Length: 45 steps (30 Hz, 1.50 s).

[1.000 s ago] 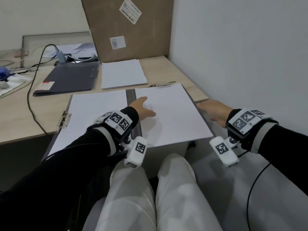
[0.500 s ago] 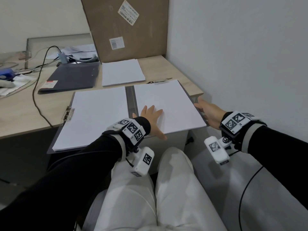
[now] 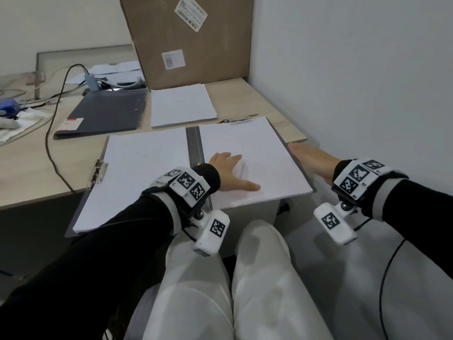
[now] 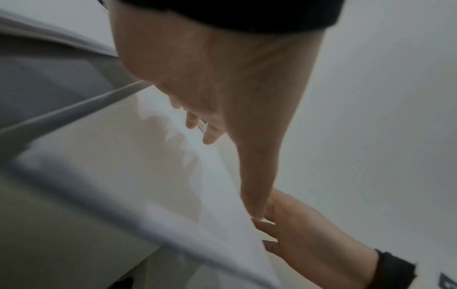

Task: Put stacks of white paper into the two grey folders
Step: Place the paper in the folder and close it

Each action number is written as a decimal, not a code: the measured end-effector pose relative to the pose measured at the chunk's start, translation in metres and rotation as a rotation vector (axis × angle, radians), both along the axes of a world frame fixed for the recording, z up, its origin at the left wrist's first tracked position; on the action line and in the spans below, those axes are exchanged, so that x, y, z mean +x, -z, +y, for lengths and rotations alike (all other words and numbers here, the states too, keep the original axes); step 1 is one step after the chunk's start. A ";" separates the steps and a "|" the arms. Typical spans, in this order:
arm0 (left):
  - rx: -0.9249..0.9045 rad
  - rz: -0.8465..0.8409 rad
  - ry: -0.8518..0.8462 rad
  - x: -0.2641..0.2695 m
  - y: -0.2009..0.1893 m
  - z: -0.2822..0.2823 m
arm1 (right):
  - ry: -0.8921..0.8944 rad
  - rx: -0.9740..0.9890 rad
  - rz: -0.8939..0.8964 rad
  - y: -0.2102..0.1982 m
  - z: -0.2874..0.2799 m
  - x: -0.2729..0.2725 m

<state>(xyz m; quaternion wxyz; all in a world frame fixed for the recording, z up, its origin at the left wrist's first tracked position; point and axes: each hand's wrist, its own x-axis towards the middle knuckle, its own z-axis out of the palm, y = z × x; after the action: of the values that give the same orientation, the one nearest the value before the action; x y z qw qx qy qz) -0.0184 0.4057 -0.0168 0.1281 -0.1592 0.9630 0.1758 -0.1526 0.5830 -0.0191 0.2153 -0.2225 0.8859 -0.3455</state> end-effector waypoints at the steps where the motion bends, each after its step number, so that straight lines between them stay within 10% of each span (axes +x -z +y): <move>1: 0.030 0.049 -0.018 -0.005 -0.007 -0.005 | -0.012 0.009 0.037 -0.004 -0.005 -0.008; 12: 0.238 0.248 -0.155 -0.104 -0.050 -0.063 | -0.263 0.449 0.297 -0.005 -0.094 -0.084; 28: 0.187 0.123 -0.047 -0.205 -0.021 -0.071 | -0.241 0.526 0.252 0.035 -0.130 -0.117; 35: 0.305 0.347 -0.134 -0.211 -0.020 -0.079 | -0.230 0.526 0.263 0.034 -0.131 -0.117; 45: -0.153 0.331 -0.232 -0.169 -0.031 -0.129 | -0.240 0.550 0.247 0.026 -0.130 -0.110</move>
<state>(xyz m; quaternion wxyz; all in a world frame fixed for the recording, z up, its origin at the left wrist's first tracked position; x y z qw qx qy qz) -0.1873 0.2765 0.0140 -0.0654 -0.2473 0.9566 0.1395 -0.2629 0.4531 -0.0450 0.1977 -0.2991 0.9328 -0.0357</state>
